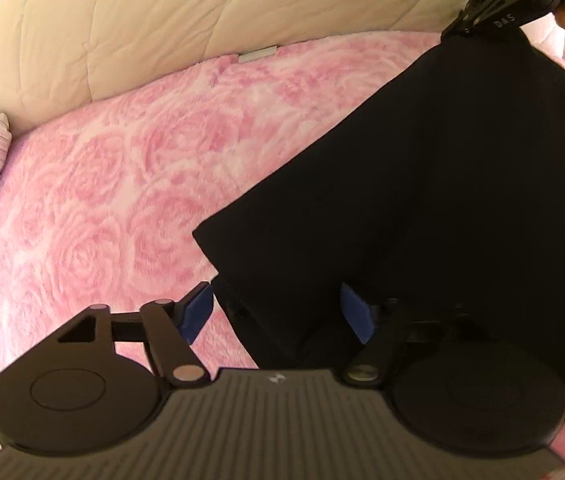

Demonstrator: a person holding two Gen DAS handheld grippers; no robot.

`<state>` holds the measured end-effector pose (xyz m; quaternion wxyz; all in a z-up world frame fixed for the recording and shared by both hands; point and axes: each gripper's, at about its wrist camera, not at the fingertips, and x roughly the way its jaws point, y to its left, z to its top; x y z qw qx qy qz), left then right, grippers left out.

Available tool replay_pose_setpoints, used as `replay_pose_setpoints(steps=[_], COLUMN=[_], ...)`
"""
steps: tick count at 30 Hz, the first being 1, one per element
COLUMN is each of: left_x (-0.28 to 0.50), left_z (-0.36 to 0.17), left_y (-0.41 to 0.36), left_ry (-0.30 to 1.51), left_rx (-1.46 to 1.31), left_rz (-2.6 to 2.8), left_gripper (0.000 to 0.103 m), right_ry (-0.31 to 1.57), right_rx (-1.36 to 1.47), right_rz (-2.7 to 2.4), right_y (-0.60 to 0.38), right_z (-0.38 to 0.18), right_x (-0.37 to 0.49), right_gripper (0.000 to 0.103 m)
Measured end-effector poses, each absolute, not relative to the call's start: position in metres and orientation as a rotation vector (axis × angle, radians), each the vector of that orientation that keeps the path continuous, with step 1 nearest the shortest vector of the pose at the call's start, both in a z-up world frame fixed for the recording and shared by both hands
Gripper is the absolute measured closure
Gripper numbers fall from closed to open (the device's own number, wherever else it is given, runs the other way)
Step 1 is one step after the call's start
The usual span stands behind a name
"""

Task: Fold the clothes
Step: 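Lay the folded trousers flat and open both grippers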

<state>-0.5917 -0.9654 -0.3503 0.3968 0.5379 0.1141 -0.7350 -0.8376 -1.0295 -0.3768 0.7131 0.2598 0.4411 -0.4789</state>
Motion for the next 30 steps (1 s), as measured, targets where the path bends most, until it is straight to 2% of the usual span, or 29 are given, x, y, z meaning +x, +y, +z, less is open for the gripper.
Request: replay_pose_setpoints(steps=[3, 5, 8, 11, 16, 22, 24, 27, 30], left_x=[-0.589, -0.586, -0.587, -0.594, -0.599, -0.591, -0.59, -0.594, -0.595], left_z=[-0.328, -0.312, -0.31, -0.324, -0.346, -0.321, -0.329, -0.346, -0.342], left_y=[-0.959, -0.957, -0.963, -0.976, -0.996, -0.989, -0.989, -0.991, -0.991], left_ry=[0.292, 0.3, 0.35, 0.423, 0.499, 0.518, 0.54, 0.534, 0.513], left_rx=[1.32, 1.263, 1.225, 1.219, 1.225, 1.192, 1.21, 1.25, 1.258], left_rz=[-1.876, -1.889, -1.9, -1.889, -1.868, -1.836, -1.812, -1.798, -1.804], left_gripper=[0.053, 0.055, 0.06, 0.067, 0.064, 0.068, 0.068, 0.062, 0.061], right_ry=[0.939, 0.895, 0.875, 0.915, 0.939, 0.919, 0.917, 0.907, 0.901], right_rx=[0.575, 0.548, 0.525, 0.561, 0.541, 0.574, 0.591, 0.65, 0.636], right_rz=[-1.08, -1.115, -1.159, -1.172, -1.161, -1.207, -1.211, -1.191, -1.177], right_y=[-1.023, -1.01, -0.989, -0.982, -0.99, -0.979, -0.973, -0.977, -0.976], right_z=[-0.36, -0.341, -0.325, -0.338, -0.366, -0.348, -0.348, -0.364, -0.364], right_x=[-0.841, -0.846, -0.852, -0.855, -0.849, -0.855, -0.858, -0.86, -0.862], right_gripper=[0.096, 0.086, 0.084, 0.084, 0.082, 0.082, 0.081, 0.079, 0.079])
